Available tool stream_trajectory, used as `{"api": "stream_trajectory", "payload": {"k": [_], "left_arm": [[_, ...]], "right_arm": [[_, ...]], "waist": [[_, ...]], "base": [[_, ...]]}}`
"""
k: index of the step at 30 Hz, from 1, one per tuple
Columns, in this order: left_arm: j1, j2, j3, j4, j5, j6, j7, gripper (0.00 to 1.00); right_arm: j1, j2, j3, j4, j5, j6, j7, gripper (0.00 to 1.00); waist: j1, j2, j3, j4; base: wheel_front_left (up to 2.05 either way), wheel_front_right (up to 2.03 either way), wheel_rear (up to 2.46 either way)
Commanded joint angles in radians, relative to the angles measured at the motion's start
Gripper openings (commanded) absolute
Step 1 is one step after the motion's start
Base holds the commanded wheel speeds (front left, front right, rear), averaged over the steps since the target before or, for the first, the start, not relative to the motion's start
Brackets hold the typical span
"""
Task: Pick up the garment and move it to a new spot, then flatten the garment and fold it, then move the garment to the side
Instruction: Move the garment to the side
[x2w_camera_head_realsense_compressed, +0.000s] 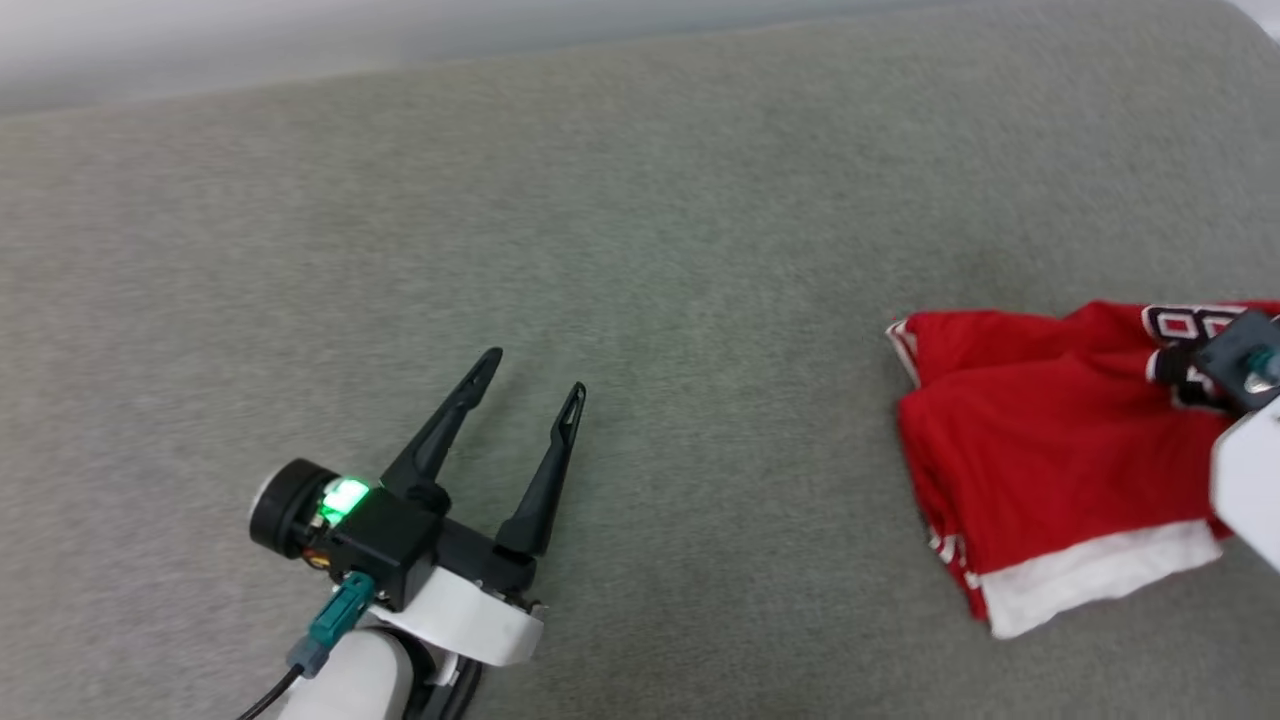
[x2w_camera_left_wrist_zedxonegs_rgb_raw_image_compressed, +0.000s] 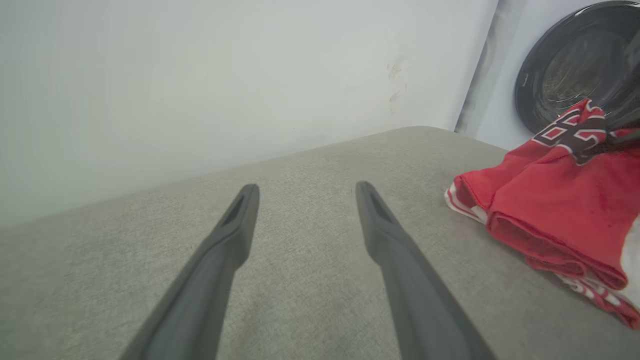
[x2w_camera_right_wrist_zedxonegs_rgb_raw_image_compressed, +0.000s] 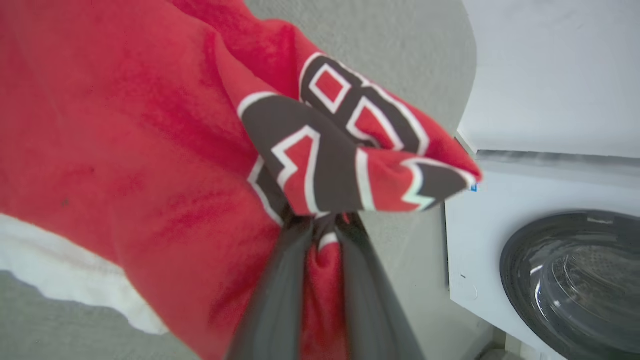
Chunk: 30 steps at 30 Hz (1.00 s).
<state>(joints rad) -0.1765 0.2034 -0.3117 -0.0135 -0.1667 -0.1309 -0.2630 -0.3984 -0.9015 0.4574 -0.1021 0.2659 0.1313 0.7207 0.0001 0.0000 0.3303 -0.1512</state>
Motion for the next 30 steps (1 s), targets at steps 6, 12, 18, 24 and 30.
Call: {"api": "stream_trajectory", "payload": {"k": [6,12,18,24,30], "left_arm": [[-0.070,0.037,0.003,-0.032,0.050,0.001,-0.002,1.00],[-0.121,0.067,0.001,-0.069,0.067,0.001,-0.002,1.00],[-0.150,0.088,0.001,-0.091,0.074,0.001,-0.002,1.00],[-0.165,0.097,0.003,-0.105,0.076,0.008,0.004,1.00],[-0.169,0.089,-0.003,-0.100,0.066,0.015,0.003,1.00]], "right_arm": [[-0.068,-0.026,-0.043,0.170,-0.035,-0.001,-0.202,0.00],[-0.110,-0.020,-0.128,0.355,-0.067,-0.001,-0.353,0.00],[-0.145,0.004,-0.197,0.491,-0.095,-0.001,-0.439,0.00],[-0.183,0.032,-0.253,0.614,-0.141,-0.001,-0.500,0.00],[-0.215,0.047,-0.293,0.676,-0.181,-0.001,-0.531,0.50]], "waist": [[-0.0001,0.0000,0.169,-0.141],[-0.0001,0.0000,0.257,-0.155],[-0.0001,0.0000,0.303,-0.147],[-0.0001,0.0000,0.324,-0.133],[-0.0001,0.0000,0.314,-0.114]], "base": [[0.00,0.00,0.00],[0.00,0.00,0.00],[0.00,0.00,0.00],[0.00,0.00,0.00],[0.00,0.00,0.00]]}}
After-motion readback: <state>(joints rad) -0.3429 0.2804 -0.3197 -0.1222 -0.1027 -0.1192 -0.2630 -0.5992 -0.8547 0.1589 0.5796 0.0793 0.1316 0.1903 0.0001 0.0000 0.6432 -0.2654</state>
